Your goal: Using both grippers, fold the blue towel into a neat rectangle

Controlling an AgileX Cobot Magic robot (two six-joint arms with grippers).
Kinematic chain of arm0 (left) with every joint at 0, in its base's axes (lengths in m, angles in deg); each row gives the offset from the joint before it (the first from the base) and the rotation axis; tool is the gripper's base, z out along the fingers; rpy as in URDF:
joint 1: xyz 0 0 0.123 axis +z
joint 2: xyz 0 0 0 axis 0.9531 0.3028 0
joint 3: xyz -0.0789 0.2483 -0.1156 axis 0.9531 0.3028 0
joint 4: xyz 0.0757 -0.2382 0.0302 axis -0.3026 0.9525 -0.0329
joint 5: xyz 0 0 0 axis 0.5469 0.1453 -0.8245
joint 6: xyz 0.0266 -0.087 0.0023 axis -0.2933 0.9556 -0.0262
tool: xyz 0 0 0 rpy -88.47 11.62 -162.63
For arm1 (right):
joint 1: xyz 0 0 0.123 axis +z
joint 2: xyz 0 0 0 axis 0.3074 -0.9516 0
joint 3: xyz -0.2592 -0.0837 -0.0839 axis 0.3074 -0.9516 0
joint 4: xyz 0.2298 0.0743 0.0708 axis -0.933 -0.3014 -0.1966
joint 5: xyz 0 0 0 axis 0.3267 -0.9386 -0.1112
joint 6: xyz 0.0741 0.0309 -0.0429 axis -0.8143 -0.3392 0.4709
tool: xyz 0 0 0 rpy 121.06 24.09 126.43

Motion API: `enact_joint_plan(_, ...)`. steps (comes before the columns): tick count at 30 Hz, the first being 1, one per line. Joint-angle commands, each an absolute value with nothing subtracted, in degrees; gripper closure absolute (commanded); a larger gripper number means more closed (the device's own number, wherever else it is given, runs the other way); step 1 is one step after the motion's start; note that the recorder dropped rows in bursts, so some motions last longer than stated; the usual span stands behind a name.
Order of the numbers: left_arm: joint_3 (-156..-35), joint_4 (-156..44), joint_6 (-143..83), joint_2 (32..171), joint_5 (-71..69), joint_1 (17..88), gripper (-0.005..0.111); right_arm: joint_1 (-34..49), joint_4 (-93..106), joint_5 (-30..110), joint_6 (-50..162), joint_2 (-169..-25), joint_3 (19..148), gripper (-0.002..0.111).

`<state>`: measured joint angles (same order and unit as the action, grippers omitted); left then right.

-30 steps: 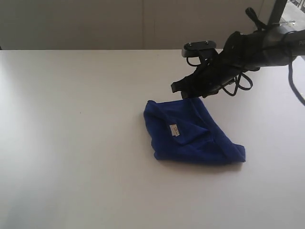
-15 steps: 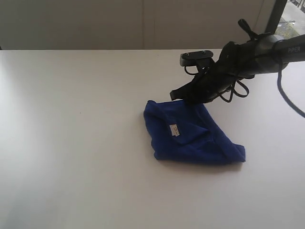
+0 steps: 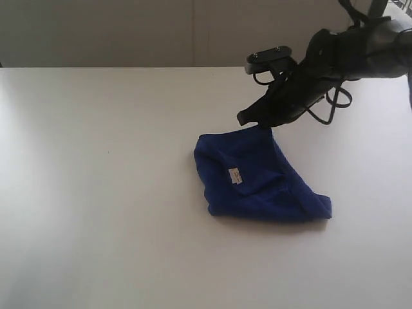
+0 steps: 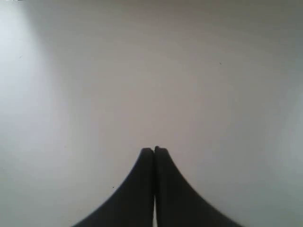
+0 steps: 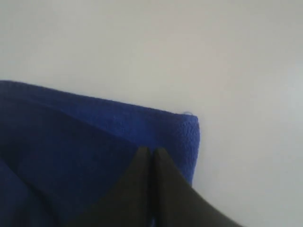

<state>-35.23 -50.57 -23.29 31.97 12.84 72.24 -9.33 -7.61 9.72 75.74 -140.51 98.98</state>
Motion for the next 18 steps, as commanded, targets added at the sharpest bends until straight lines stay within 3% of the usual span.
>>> enact_joint_plan(1, -34.8, -50.3, -22.8, 31.7, 12.7, 72.3, 0.107, -9.9, -2.1, 2.4, 74.2, -138.1, 99.2, 0.108)
enact_joint_plan(6, -34.8, -50.3, -22.8, 31.7, 12.7, 72.3, 0.107, -10.0, -0.2, -7.4, 74.7, -138.5, 98.4, 0.108)
enact_joint_plan(18, -34.8, -50.3, -22.8, 31.7, 12.7, 72.3, 0.107, -9.9, -0.8, -10.2, 71.5, -138.5, 91.0, 0.108)
